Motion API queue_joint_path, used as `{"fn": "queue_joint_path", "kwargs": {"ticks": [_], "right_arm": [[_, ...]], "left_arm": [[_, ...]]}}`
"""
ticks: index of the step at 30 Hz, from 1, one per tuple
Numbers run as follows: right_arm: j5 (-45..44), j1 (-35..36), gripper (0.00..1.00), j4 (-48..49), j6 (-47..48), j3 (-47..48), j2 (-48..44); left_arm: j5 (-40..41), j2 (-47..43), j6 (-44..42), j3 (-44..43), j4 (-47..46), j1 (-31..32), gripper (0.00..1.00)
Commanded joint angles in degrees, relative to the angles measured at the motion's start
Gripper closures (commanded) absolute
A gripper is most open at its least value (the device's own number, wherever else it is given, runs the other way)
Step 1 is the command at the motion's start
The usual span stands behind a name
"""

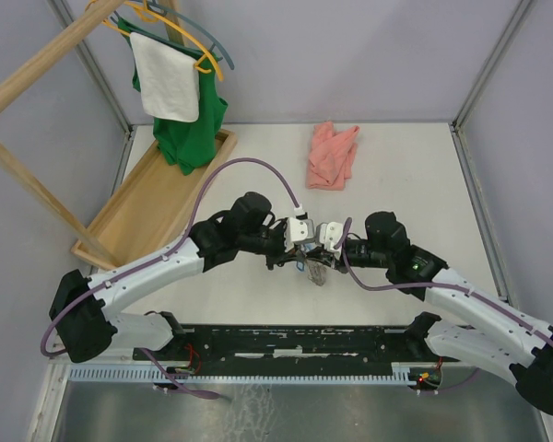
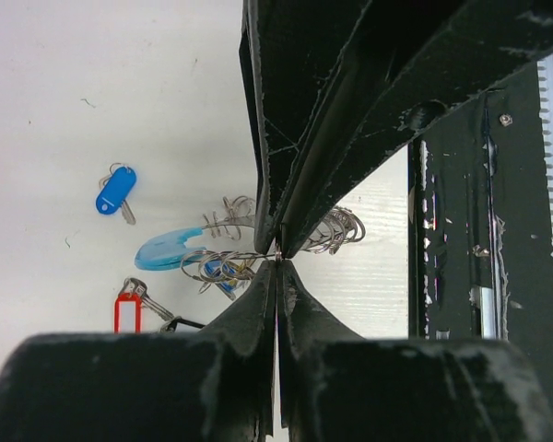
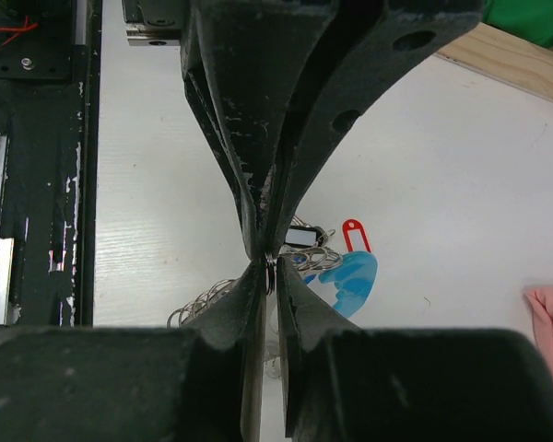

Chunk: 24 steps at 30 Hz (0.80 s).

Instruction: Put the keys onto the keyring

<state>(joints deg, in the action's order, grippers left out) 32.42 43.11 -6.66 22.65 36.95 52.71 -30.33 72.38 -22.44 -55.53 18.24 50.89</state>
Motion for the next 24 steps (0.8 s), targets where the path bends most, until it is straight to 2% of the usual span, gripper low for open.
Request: {"fn": "queue_joint_path", "kwargs": {"ticks": [1,5,10,13,15,18,24], "right_arm": [[-1.0,0.1,0.84,5.1,-1.7,-1.1,-0.4],[-0.8,0.1,0.87,5.6,-1.9,-1.5,-0.2],[-1.0,0.0,0.99,6.4,-1.7,-1.9,-0.7],[-1.1,-0.2,0.99,8.8,-3.0,-3.4,-1.6],[-1.0,-0.6,0.99,12.2,-4.6,-4.6,-2.4],[-1.1,-1.1,0.99,16.4,-6.9,-6.7,-3.5],[-2.4,-1.9,0.99,29.8,-14.1,-13.2,-6.5]], "left_arm": [[-2.9,-1.9,0.0,-0.3,-5.4,0.8,0.97],[-3.2,-2.3,0.1,-0.1,-5.5,0.8,0.97],[-2.7,-3.0,0.2,0.5,-5.5,0.7,0.97],[-1.0,-4.5,2.1,2.4,-8.1,0.7,0.85],[0.3,-6.7,4.4,5.6,-12.1,0.4,0.76],[-0.6,-11.0,8.8,12.4,-21.5,-0.9,0.67],[-3.7,-16.1,19.7,23.7,-40.3,-3.1,0.65]]}}
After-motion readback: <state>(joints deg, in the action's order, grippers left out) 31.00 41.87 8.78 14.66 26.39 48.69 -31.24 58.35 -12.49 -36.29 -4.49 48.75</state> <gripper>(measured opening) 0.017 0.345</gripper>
